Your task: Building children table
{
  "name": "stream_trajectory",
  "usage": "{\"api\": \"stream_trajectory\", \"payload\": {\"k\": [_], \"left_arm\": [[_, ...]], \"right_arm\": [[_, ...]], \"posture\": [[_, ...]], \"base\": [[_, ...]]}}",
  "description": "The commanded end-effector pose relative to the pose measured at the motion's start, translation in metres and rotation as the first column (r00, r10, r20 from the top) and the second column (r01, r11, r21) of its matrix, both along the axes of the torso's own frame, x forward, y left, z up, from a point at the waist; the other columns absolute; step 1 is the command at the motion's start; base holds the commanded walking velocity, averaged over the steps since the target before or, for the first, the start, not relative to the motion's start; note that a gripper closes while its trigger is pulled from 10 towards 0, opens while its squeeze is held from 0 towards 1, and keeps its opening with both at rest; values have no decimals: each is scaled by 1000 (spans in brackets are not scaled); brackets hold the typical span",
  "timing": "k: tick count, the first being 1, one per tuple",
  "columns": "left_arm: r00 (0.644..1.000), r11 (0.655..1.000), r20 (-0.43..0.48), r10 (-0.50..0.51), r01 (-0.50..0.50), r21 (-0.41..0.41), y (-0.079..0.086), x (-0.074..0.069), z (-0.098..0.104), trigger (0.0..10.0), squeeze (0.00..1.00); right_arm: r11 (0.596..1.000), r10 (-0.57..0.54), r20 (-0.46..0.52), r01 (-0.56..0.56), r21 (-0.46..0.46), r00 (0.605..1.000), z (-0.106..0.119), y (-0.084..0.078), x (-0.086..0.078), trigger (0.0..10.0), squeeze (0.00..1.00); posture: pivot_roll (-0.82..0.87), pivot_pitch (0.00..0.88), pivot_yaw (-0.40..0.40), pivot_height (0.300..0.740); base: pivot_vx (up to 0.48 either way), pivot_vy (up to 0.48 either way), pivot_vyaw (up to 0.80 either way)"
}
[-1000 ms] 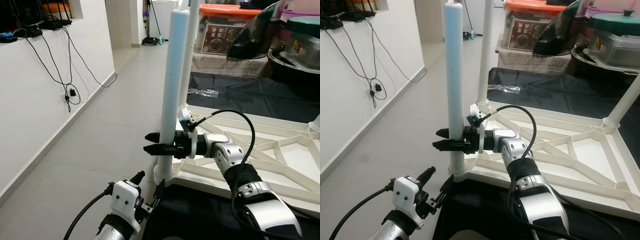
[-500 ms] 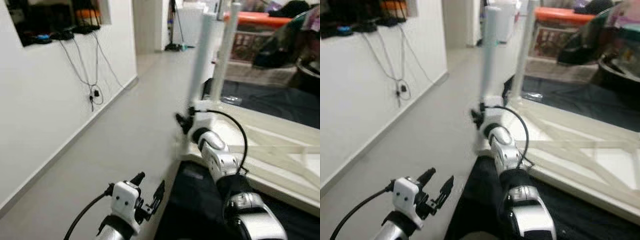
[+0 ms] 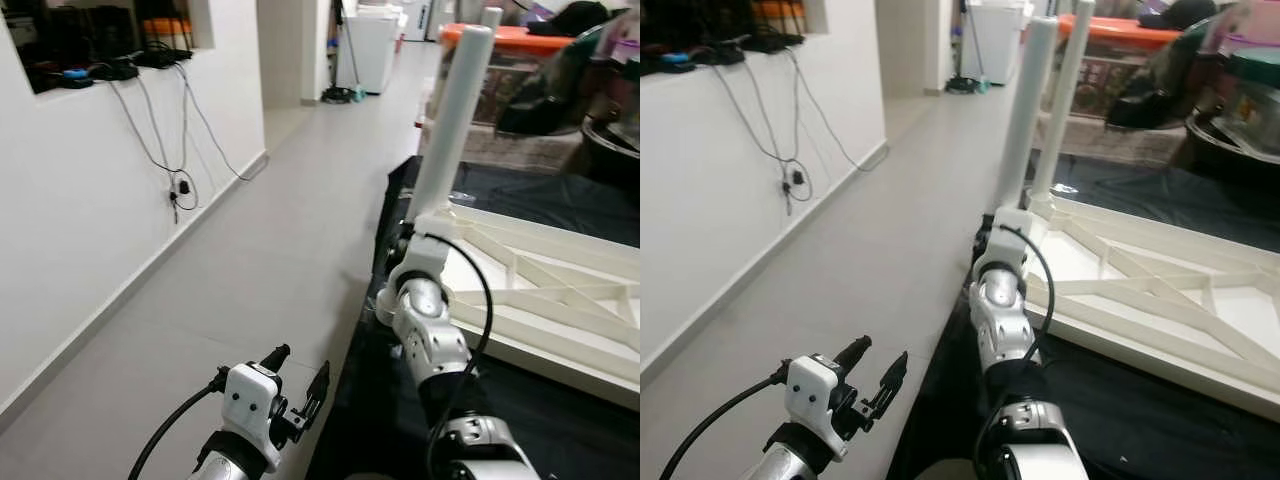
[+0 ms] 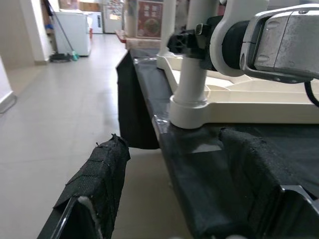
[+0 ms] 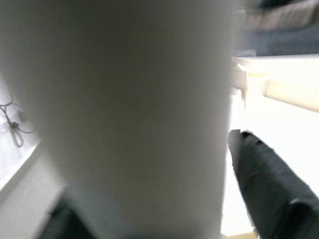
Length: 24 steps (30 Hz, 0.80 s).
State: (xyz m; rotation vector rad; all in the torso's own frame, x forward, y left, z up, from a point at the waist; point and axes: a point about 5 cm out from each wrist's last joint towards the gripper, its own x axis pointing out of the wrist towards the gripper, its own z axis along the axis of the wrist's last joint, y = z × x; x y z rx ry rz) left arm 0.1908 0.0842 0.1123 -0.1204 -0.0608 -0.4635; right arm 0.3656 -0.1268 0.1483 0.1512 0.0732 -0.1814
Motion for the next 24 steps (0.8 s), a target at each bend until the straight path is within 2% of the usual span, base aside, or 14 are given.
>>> {"api": "stream_trajectory", "payload": {"k": [1, 2, 3, 6, 10, 12, 14, 15, 16, 17, 18, 20, 21, 24], "left_arm": [[1000, 1000, -21, -2, 2, 1, 0, -1, -4, 10000, 0], [1000, 1000, -21, -2, 2, 1, 0, -1, -4, 10000, 0], [1000, 1000, -21, -3, 3, 1, 0, -1, -4, 10000, 0], [1000, 1000, -22, -4, 4, 2, 0, -1, -5, 10000, 0], [1000, 1000, -22, -4, 4, 2, 0, -1, -5, 10000, 0], [1000, 1000, -21, -5, 5, 1, -1, 0, -4, 10000, 0], [1000, 1000, -21, -5, 5, 1, -1, 0, -4, 10000, 0], [1000, 1000, -20, -5, 5, 1, 0, 0, -4, 10000, 0], [1000, 1000, -20, -5, 5, 1, 0, 0, -4, 10000, 0], [1000, 1000, -20, -5, 5, 1, 0, 1, -4, 10000, 0], [1000, 1000, -20, -5, 5, 1, 0, 1, -4, 10000, 0], [1000, 1000, -19, -5, 5, 2, 0, 1, -4, 10000, 0], [1000, 1000, -19, -5, 5, 2, 0, 1, -4, 10000, 0], [1000, 1000, -19, -4, 4, 3, 0, 1, -3, 10000, 0]], "right_arm": [[1000, -8, 15, 8, 18, 1000, 1, -2, 0, 10000, 1000], [999, 23, 61, -25, 31, 998, 7, 0, 2, 10000, 976], [994, 81, 107, -88, 64, 991, 13, 2, 6, 10000, 0], [904, 351, 222, -391, 173, 910, 27, 7, 15, 10000, 0], [891, 373, 227, -415, 184, 900, 28, 7, 15, 10000, 0], [618, 749, 204, -776, 129, 630, 28, 14, 5, 10000, 0], [618, 749, 204, -776, 129, 630, 28, 14, 5, 10000, 0], [445, 870, 177, -888, 116, 459, 27, 14, -3, 10000, 0], [445, 870, 177, -888, 116, 459, 27, 14, -3, 10000, 0], [294, 941, 143, -951, 97, 306, 25, 13, -10, 10000, 0], [294, 941, 143, -951, 97, 306, 25, 13, -10, 10000, 0], [131, 984, 111, -988, 85, 140, 25, 13, -15, 10000, 0], [131, 984, 111, -988, 85, 140, 25, 13, -15, 10000, 0], [-29, 996, 83, -997, 65, -24, 28, 19, -14, 10000, 0]], "posture": [[49, 0, -34, 740], [49, 0, -34, 740], [49, 0, -34, 740], [42, 0, -28, 740], [42, 0, -28, 740], [50, 0, -33, 740], [50, 0, -33, 740], [48, 0, -32, 740], [48, 0, -32, 740], [48, 0, -32, 740], [48, 0, -32, 740], [48, 0, -32, 740], [48, 0, -32, 740], [61, 0, -36, 740]], "base": [[0, 0, 0], [0, 0, 0], [0, 0, 0], [0, 0, 0], [0, 0, 0], [0, 0, 0], [0, 0, 0], [0, 0, 0], [0, 0, 0], [0, 0, 0], [0, 0, 0], [0, 0, 0], [0, 0, 0], [0, 0, 0]]}}
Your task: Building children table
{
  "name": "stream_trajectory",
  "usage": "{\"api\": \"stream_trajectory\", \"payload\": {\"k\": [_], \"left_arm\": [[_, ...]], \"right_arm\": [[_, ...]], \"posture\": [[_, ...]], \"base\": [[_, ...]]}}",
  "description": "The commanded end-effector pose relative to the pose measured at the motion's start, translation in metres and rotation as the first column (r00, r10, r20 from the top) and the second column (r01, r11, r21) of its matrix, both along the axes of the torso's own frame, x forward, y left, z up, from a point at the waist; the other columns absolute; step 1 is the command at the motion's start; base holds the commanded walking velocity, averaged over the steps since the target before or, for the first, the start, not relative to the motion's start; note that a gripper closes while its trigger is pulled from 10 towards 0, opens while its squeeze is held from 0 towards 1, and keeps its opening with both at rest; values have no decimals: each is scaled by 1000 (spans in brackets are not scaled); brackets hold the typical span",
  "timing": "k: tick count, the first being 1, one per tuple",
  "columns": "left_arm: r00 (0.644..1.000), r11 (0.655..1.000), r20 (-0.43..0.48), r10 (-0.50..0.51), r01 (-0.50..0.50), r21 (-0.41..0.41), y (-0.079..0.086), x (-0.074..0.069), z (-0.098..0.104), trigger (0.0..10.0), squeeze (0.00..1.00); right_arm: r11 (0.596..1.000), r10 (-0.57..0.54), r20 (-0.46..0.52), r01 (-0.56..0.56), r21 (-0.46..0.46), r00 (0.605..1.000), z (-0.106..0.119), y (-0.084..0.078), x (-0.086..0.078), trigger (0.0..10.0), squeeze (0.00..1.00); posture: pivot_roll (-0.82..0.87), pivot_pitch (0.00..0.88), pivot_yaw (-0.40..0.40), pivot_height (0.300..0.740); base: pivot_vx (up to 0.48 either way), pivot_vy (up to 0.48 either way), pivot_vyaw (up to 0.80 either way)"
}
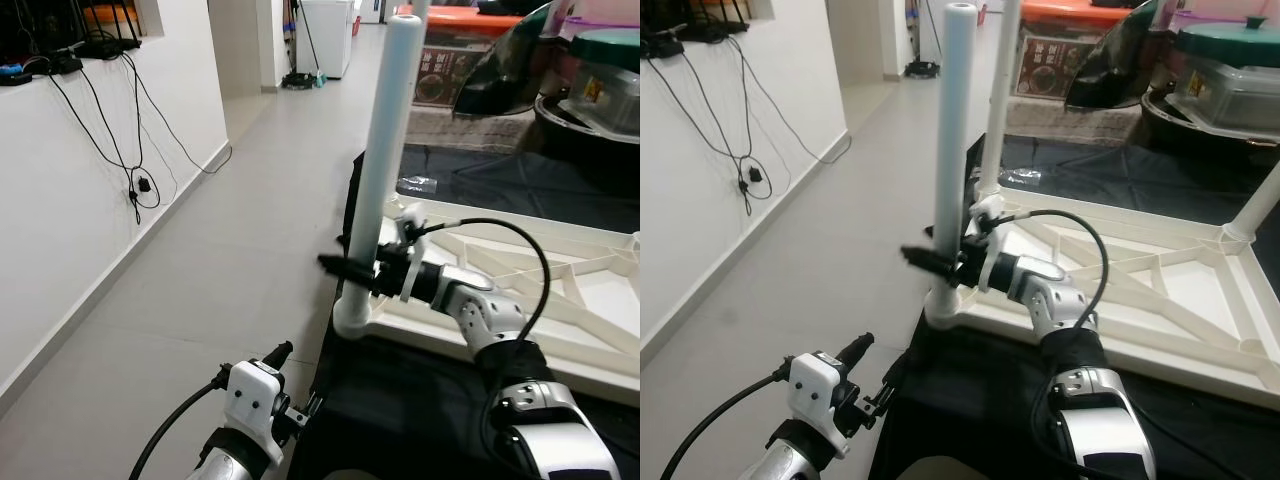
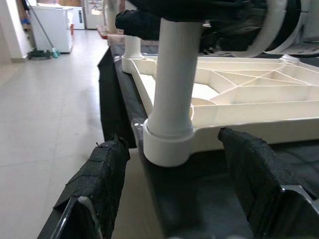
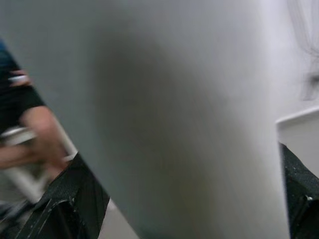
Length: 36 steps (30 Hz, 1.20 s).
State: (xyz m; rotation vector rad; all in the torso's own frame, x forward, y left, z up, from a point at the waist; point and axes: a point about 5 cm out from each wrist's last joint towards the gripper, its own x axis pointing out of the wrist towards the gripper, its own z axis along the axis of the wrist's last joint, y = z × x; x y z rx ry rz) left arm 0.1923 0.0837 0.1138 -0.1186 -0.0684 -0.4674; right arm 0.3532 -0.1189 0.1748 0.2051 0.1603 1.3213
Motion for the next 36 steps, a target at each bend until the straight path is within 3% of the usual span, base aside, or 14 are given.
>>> {"api": "stream_trajectory", "payload": {"k": [1, 4, 5, 6, 7, 14, 16, 21, 23, 24, 26, 27, 29, 36], "left_arm": [[1000, 1000, -27, -1, 1, 3, 0, -1, -5, 10000, 0], [1000, 1000, -27, 0, 0, 3, 0, -1, -5, 10000, 0], [1000, 1000, -27, 0, 0, 3, 1, -1, -5, 10000, 0], [1000, 1000, -27, 0, 0, 3, 1, -1, -5, 10000, 0], [1000, 1000, -27, 0, 0, 3, 1, -1, -5, 10000, 0], [1000, 1000, -30, 0, 0, 1, 0, -1, -5, 10000, 0], [1000, 1000, -31, 1, -1, 0, 0, -1, -5, 10000, 0], [1000, 1000, -31, 1, -1, -1, 1, -1, -5, 10000, 0], [999, 1000, -33, 0, 0, -2, 1, -1, -6, 10000, 0], [999, 1000, -33, 0, 0, -2, 1, -1, -6, 10000, 0], [999, 1000, -35, -3, 3, -2, 1, 0, -6, 10000, 0], [999, 1000, -35, -3, 3, -2, 1, 0, -6, 10000, 0], [999, 1000, -34, -2, 2, -1, 1, -1, -6, 10000, 0], [999, 1000, -33, -1, 1, -1, 2, -1, -6, 10000, 0]], "right_arm": [[995, 98, 15, -97, -20, 995, 1, 11, -2, 10000, 0], [985, 160, 28, -158, -65, 987, 1, 16, -2, 10000, 0], [980, 179, 31, -176, -94, 983, 0, 17, -3, 4431, 0], [980, 179, 31, -176, -94, 983, 0, 17, -3, 4431, 0], [975, 196, 27, -192, -116, 980, -2, 18, -4, 0, 0], [990, 70, 77, -60, -127, 995, -10, 18, -2, 0, 0], [977, -155, 107, 169, -128, 982, -14, 15, 8, 0, 0], [896, -408, 123, 423, -138, 905, -17, 8, 21, 0, 0], [571, -792, 144, 803, -168, 593, -25, -19, 34, 0, 0], [571, -792, 144, 803, -168, 593, -25, -19, 34, 0, 0], [174, -962, 176, 964, -200, 210, -36, -49, 27, 0, 0], [174, -962, 176, 964, -200, 210, -36, -49, 27, 0, 0], [-31, -989, 149, 974, -224, 2, -45, -60, 13, 0, 0], [-77, -995, 84, 965, -250, -58, -50, -38, 5, 0, 0]], "posture": [[61, 0, -36, 740], [61, 0, -36, 740], [63, 0, -37, 740], [63, 0, -37, 740], [63, 0, -37, 740], [57, 0, -32, 740], [57, 0, -32, 740], [51, 0, -32, 740], [47, 0, -28, 740], [47, 0, -28, 740], [42, 0, -26, 740], [42, 0, -26, 740], [49, 0, -30, 740], [46, 0, -27, 740]], "base": [[0, 0, 0], [0, 0, 0], [0, 0, 0], [0, 0, 0], [0, 0, 0], [0, 0, 0], [0, 0, 0], [0, 0, 0], [0, 0, 0], [0, 0, 0], [0, 0, 0], [0, 0, 0], [0, 0, 0], [0, 0, 0]]}}
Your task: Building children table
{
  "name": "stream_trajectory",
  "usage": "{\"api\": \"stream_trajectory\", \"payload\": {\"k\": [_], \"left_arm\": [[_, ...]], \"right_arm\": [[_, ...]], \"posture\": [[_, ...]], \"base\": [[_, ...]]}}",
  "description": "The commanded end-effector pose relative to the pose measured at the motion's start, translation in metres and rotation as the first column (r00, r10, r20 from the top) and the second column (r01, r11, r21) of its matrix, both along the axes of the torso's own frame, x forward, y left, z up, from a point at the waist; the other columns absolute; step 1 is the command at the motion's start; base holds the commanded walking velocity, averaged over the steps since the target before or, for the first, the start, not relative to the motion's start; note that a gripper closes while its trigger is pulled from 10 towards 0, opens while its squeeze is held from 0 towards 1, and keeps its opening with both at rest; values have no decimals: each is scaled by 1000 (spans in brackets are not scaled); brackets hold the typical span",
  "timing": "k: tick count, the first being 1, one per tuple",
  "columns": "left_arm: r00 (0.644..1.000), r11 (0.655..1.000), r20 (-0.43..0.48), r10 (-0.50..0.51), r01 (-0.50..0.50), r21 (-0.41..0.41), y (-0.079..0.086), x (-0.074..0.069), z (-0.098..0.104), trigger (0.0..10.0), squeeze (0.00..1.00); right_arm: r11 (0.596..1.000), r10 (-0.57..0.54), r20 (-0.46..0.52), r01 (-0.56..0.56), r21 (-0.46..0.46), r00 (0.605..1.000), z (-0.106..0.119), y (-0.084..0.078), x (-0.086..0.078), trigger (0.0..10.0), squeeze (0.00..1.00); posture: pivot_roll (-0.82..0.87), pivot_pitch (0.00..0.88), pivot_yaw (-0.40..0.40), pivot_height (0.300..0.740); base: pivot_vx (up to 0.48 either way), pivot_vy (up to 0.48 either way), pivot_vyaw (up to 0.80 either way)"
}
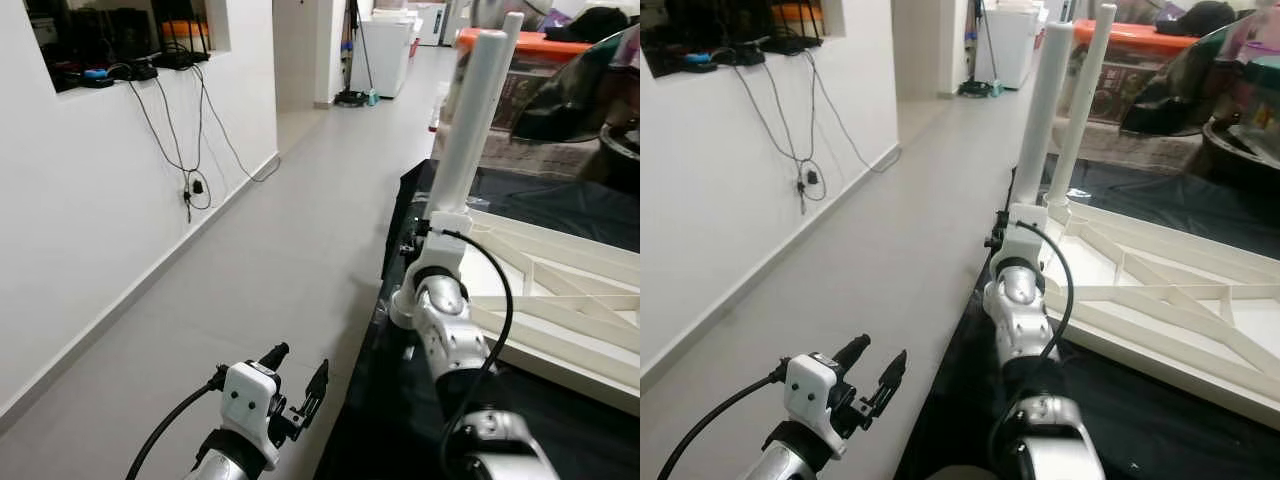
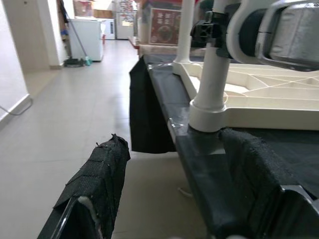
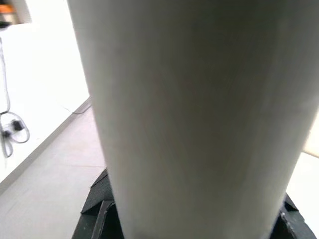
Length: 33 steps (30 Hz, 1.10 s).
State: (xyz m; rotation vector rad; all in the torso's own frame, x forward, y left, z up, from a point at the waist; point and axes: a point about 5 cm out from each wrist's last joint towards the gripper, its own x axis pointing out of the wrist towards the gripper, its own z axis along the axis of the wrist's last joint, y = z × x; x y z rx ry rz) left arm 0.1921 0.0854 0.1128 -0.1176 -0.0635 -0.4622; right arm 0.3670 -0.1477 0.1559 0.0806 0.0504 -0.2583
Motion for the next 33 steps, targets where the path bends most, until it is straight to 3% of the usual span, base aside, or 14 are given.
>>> {"api": "stream_trajectory", "payload": {"k": [1, 2, 3, 7, 8, 9, 15, 16, 17, 22, 24, 27, 31, 33], "left_arm": [[1000, 1000, -29, -6, 6, -4, 0, -1, -5, 10000, 0], [1000, 1000, -29, -6, 6, -4, 0, -1, -5, 10000, 0], [1000, 1000, -29, -6, 6, -4, 0, -1, -5, 10000, 0], [1000, 1000, -29, -5, 5, -3, 0, -1, -5, 10000, 0], [1000, 1000, -29, -5, 5, -4, 0, -1, -5, 10000, 0], [1000, 1000, -29, -5, 5, -3, 0, -1, -5, 10000, 0], [1000, 1000, -29, -8, 8, -4, -1, -1, -5, 10000, 0], [1000, 1000, -28, -8, 8, -4, -1, 0, -5, 10000, 0], [1000, 1000, -27, -9, 9, -3, -2, 0, -5, 10000, 0], [1000, 1000, -27, -9, 9, -2, -2, 0, -5, 10000, 0], [1000, 1000, -27, -10, 10, 1, -2, 0, -5, 10000, 0], [1000, 1000, -28, -12, 12, 1, -2, -1, -6, 10000, 0], [1000, 1000, -28, -12, 12, 2, -2, -1, -6, 10000, 0], [1000, 1000, -27, -9, 9, 2, -2, -1, -6, 10000, 0]], "right_arm": [[996, -22, -140, 34, 83, 990, -29, 2, -5, 10000, 0], [996, 8, -112, 2, 92, 994, -25, 8, -3, 10000, 12], [990, 64, -61, -55, 130, 996, -19, 17, 1, 10000, 1000], [972, 142, 46, -148, 181, 989, -3, 30, 6, 10000, 1000], [971, 162, 80, -173, 164, 984, 2, 30, 7, 10000, 702], [956, 213, 116, -231, 181, 970, 7, 32, 9, 10000, 0], [811, 528, 191, -558, 176, 828, 20, 32, 17, 10000, 0], [750, 611, 183, -637, 178, 770, 20, 32, 17, 10000, 0], [586, 778, 160, -793, 167, 608, 17, 32, 12, 10000, 0], [451, 875, 118, -879, 156, 470, 16, 28, 8, 10000, 0], [271, 949, 122, -949, 160, 292, 21, 29, 3, 10000, 0], [115, 983, 126, -983, 146, 134, 23, 32, -4, 10000, 0], [53, 990, 119, -989, 141, 70, 24, 34, -6, 10000, 0], [-124, 990, 85, -983, 134, -113, 24, 41, -11, 10000, 0]], "posture": [[46, 0, -27, 740], [46, 0, -27, 740], [50, 0, -32, 740], [50, 0, -32, 740], [47, 0, -33, 740], [47, 0, -33, 740], [47, 0, -33, 740], [47, 0, -33, 740], [47, 0, -33, 740], [51, 0, -36, 740], [50, 0, -36, 740], [52, 0, -35, 740], [57, 0, -39, 740], [65, 0, -44, 740]], "base": [[0, 0, 0], [0, 0, 0], [0, 0, 0], [0, 0, 0], [0, 0, 0], [0, 0, 0], [0, 0, 0], [0, 0, 0], [0, 0, 0], [0, 0, 0], [0, 0, 0], [0, 0, 0], [0, 0, 0], [0, 0, 0]]}}
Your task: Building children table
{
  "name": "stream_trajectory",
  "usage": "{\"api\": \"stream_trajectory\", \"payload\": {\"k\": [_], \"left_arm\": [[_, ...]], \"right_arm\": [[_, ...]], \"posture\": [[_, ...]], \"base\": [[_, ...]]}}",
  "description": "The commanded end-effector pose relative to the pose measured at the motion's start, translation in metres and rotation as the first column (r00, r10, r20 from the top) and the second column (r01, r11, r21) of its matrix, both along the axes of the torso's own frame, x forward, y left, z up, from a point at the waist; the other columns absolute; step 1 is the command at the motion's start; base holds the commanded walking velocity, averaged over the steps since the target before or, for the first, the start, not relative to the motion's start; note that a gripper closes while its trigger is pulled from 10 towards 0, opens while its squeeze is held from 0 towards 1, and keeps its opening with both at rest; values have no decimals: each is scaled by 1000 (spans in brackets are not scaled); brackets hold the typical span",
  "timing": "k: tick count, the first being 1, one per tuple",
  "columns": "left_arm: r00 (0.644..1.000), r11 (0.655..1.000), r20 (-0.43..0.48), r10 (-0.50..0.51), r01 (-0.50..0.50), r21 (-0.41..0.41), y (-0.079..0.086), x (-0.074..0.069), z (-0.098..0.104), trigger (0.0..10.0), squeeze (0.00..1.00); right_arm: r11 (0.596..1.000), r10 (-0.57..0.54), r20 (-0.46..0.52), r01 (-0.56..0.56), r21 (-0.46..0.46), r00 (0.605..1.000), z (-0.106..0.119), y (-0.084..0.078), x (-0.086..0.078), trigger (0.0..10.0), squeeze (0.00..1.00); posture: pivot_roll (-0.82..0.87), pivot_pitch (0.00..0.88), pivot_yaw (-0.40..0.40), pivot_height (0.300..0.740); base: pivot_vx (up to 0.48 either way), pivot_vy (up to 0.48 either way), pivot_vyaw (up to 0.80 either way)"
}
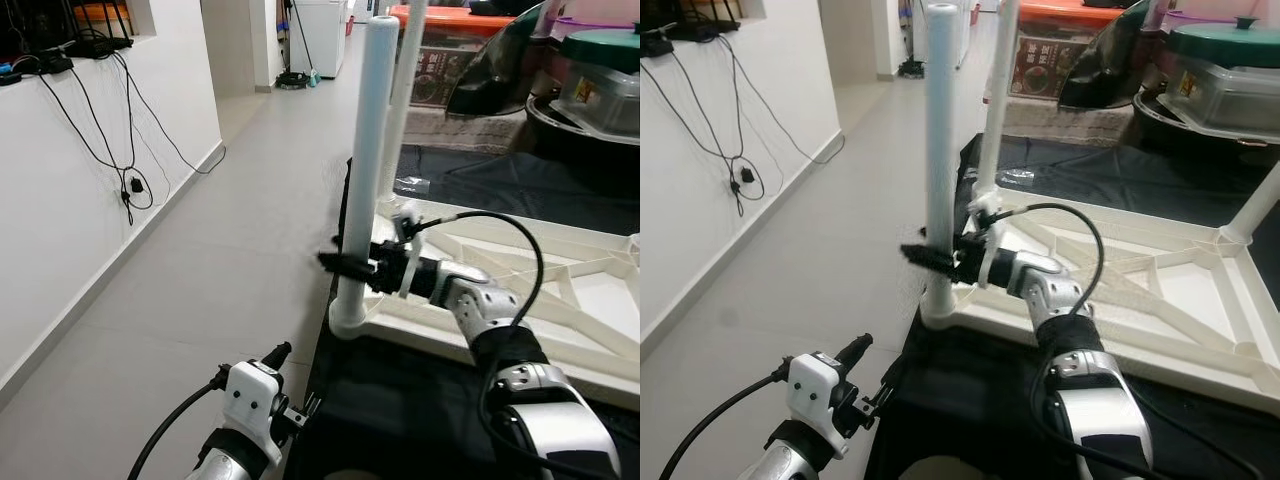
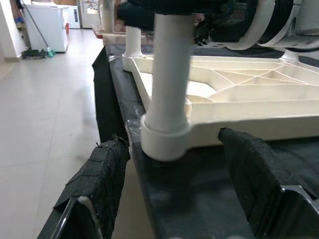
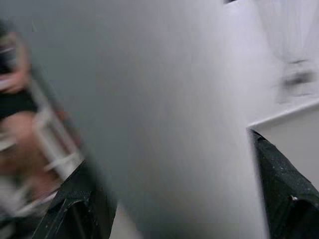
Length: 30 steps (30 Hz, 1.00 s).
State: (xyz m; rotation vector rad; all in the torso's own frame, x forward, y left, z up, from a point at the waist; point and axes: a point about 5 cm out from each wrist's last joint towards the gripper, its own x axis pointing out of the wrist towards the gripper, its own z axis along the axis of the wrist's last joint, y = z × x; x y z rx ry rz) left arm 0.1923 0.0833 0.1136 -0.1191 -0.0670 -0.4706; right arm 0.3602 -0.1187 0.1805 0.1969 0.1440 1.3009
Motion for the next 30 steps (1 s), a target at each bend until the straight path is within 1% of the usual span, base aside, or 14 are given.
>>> {"api": "stream_trajectory", "payload": {"k": [1, 3, 4, 5, 6, 17, 18, 19, 20, 21, 23, 24, 27, 30], "left_arm": [[1000, 1000, -31, -1, 1, 4, 0, -1, -7, 10000, 0], [1000, 1000, -31, -1, 1, 4, 0, -1, -7, 10000, 0], [999, 1000, -32, -1, 1, 4, 0, -2, -7, 10000, 0], [999, 1000, -32, -1, 1, 4, 0, -2, -7, 10000, 0], [999, 1000, -33, -1, 2, 3, 0, -2, -7, 10000, 0], [999, 1000, -33, 1, -1, 0, -1, -2, -6, 10000, 0], [999, 1000, -34, 1, -1, -1, 0, -1, -6, 10000, 0], [999, 1000, -34, 1, -1, -1, 0, -1, -6, 10000, 0], [999, 1000, -35, 0, 0, -2, 0, -1, -7, 10000, 0], [999, 1000, -35, 0, 0, -2, 0, -1, -7, 10000, 0], [999, 1000, -36, -2, 2, -2, 0, -1, -7, 10000, 0], [999, 1000, -36, -2, 2, -2, 0, -1, -7, 10000, 0], [999, 1000, -35, -3, 3, -1, 0, -1, -7, 10000, 0], [999, 1000, -35, -3, 3, 0, 1, 0, -7, 10000, 0]], "right_arm": [[991, 133, -3, -133, -16, 991, 0, 12, -5, 10000, 0], [983, 182, 0, -182, -36, 983, -1, 15, -6, 10000, 0], [981, 187, 2, -187, -53, 982, -3, 18, -6, 4471, 0], [981, 187, 2, -187, -53, 982, -3, 18, -6, 4471, 0], [980, 187, 0, -186, -67, 982, -5, 19, -6, 0, 0], [949, -244, 98, 258, -183, 965, -22, 18, 12, 0, 0], [835, -500, 99, 509, -208, 860, -26, 7, 23, 0, 0], [835, -500, 99, 509, -208, 860, -26, 7, 23, 0, 0], [612, -737, 135, 738, -283, 663, -35, -13, 30, 0, 0], [612, -737, 135, 738, -283, 663, -35, -13, 30, 0, 0], [246, -940, 152, 916, -317, 306, -47, -43, 27, 0, 0], [246, -940, 152, 916, -317, 306, -47, -43, 27, 0, 0], [1, -994, 103, 953, -302, 34, -54, -54, 13, 0, 0], [-54, -996, 79, 952, -300, -31, -56, -50, 7, 0, 0]], "posture": [[65, 0, -44, 740], [65, 0, -44, 740], [65, 0, -44, 740], [65, 0, -44, 740], [64, 0, -44, 740], [58, 0, -44, 740], [54, 0, -39, 740], [54, 0, -39, 740], [49, 0, -33, 740], [49, 0, -33, 740], [48, 0, -33, 740], [48, 0, -33, 740], [48, 0, -33, 740], [45, 0, -30, 740]], "base": [[0, 0, 0], [0, 0, 0], [0, 0, 0], [0, 0, 0], [0, 0, 0], [0, 0, 0], [0, 0, 0], [0, 0, 0], [0, 0, 0], [0, 0, 0], [0, 0, 0], [0, 0, 0], [0, 0, 0], [0, 0, 0]]}}
